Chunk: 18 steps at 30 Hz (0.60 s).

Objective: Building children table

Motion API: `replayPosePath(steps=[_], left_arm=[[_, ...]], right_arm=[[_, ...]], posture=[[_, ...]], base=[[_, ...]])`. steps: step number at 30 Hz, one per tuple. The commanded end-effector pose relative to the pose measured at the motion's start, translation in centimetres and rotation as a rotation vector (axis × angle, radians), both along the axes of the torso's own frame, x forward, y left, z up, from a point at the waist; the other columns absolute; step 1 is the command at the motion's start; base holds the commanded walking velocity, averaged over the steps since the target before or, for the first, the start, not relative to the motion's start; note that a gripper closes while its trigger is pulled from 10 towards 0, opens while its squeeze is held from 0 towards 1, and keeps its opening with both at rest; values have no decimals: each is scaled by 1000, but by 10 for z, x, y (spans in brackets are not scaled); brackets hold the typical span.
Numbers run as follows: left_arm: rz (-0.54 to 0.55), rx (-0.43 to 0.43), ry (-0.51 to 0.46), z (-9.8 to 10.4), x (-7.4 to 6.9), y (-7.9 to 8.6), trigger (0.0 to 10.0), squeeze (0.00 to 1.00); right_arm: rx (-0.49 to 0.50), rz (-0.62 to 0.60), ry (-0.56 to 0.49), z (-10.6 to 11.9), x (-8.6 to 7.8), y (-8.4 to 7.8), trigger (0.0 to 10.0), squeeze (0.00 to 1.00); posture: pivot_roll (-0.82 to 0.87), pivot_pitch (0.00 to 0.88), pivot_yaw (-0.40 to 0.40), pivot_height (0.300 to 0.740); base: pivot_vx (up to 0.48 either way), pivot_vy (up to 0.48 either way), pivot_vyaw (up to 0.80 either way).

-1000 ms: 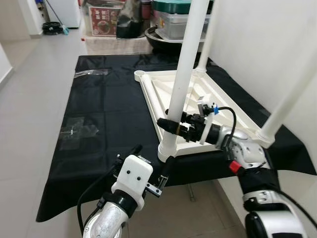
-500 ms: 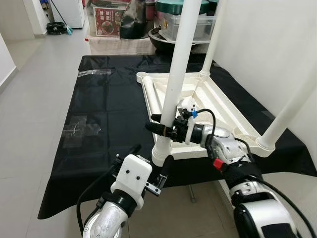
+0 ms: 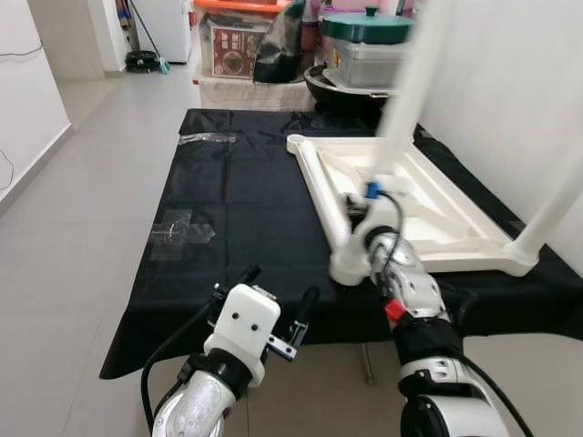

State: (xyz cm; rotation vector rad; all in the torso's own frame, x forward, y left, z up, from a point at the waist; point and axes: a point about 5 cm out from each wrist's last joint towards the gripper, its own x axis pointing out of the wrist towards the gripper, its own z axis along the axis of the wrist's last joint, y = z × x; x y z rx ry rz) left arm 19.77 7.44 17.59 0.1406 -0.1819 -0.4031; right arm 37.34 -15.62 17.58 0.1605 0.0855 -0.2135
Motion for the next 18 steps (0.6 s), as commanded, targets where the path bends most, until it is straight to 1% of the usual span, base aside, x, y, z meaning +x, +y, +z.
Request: replayPosePath(steps=[1, 2, 3, 4, 5, 7, 8, 9, 10, 11, 12, 13, 14, 15, 16, 17, 18], left_arm=[[-6, 14, 8, -3, 1, -1, 10000, 0], [-6, 14, 8, -3, 1, -1, 10000, 0], [-5, 15, 9, -3, 1, -1, 10000, 0], [-5, 15, 9, -3, 1, -1, 10000, 0], [-5, 16, 10, -3, 0, -1, 10000, 0], [-5, 16, 10, -3, 0, -1, 10000, 0], [-4, 15, 11, -3, 0, -1, 10000, 0], [-3, 16, 12, -3, 1, -1, 10000, 0], [-3, 15, 12, -3, 1, -1, 10000, 0], [-3, 15, 12, -3, 1, -1, 10000, 0], [-2, 16, 11, -3, 1, -1, 10000, 0], [-2, 16, 11, -3, 1, -1, 10000, 0], [-2, 16, 11, -3, 1, -1, 10000, 0], [-2, 15, 10, -3, 1, -1, 10000, 0], [-2, 15, 10, -3, 1, -1, 10000, 0], [-2, 15, 9, -3, 1, 0, 10000, 0], [-2, 15, 9, -3, 1, 0, 10000, 0]], right_arm=[[32, -37, 91, -15, -4, -1, 0, 0], [32, -37, 91, -15, -4, -1, 0, 0], [84, -2, 61, -11, -3, 13, 0, 0], [84, -2, 61, -11, -3, 13, 0, 0], [123, 98, -4, -3, 1, 30, 10000, 0], [123, 98, -4, -3, 1, 30, 10000, 0], [143, 204, -82, 5, 3, 43, 10000, 1000], [146, 317, -154, 12, 6, 49, 10000, 1000], [152, 396, -195, 14, 7, 50, 10000, 965], [152, 396, -195, 14, 7, 50, 10000, 965], [159, 450, -217, 15, 8, 48, 10000, 0], [177, 564, -240, 17, 9, 47, 10000, 0], [177, 564, -240, 17, 9, 47, 10000, 0], [191, 626, -249, 19, 8, 46, 10000, 0], [191, 626, -249, 19, 8, 46, 10000, 0], [189, 831, -248, 21, 3, 44, 10000, 0], [189, 831, -248, 21, 3, 44, 10000, 0]], posture=[[144, 29, -94, 740], [144, 29, -94, 740], [142, 30, -93, 740], [142, 30, -93, 740], [144, 32, -96, 740], [144, 32, -96, 740], [143, 33, -94, 740], [144, 34, -97, 740], [143, 34, -95, 740], [143, 34, -95, 740], [143, 34, -95, 740], [144, 34, -97, 740], [144, 34, -97, 740], [144, 34, -97, 740], [144, 34, -97, 740], [141, 32, -94, 740], [141, 32, -94, 740]], base=[[0, 0, 0], [0, 0, 0], [0, 0, 0], [0, 0, 0], [0, 0, 0], [0, 0, 0], [0, 0, 0], [0, 0, 0], [0, 0, 0], [0, 0, 0], [0, 0, 0], [0, 0, 0], [0, 0, 0], [0, 0, 0], [0, 0, 0], [0, 0, 0], [0, 0, 0]])
